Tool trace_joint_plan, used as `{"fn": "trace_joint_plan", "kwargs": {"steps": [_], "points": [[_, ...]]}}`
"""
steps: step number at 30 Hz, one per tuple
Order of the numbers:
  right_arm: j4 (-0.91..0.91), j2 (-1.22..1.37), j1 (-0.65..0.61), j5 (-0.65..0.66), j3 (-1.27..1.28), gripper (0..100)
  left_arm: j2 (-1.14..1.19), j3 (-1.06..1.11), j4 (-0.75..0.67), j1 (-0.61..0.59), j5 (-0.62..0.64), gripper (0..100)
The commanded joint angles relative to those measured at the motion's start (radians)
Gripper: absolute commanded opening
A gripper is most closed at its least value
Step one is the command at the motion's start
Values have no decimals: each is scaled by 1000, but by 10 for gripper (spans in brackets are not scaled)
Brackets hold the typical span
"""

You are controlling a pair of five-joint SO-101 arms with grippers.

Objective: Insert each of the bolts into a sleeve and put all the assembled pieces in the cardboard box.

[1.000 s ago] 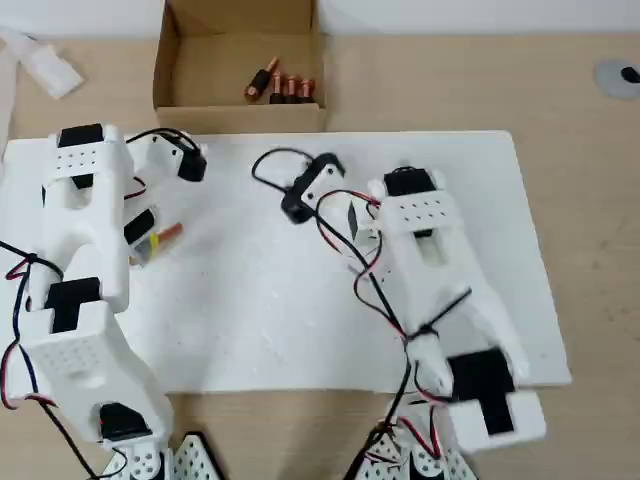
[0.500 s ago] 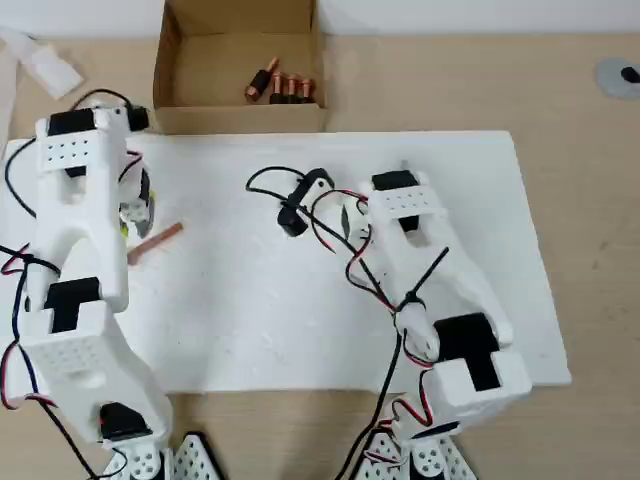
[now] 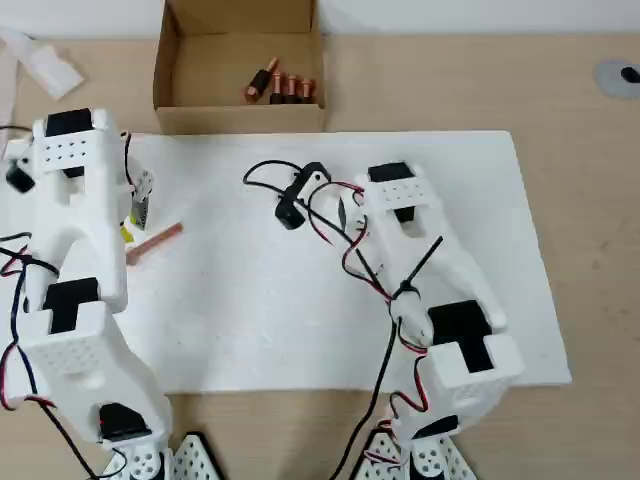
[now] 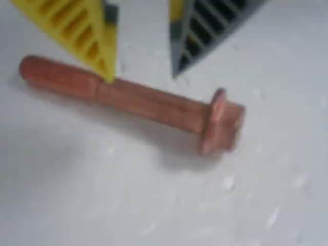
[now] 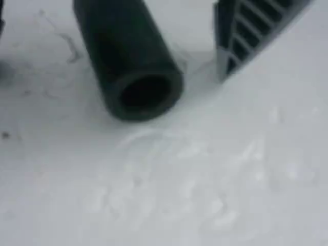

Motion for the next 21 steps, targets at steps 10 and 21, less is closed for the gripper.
{"fn": "trace_joint_plan", "kwargs": {"steps": [10,21], "points": [[-3,7,-10,14,-33,329,-12,117,-89,34,109,81],[-3,7,-10,14,-33,329,-12,267,-259,-2,120,81]]}}
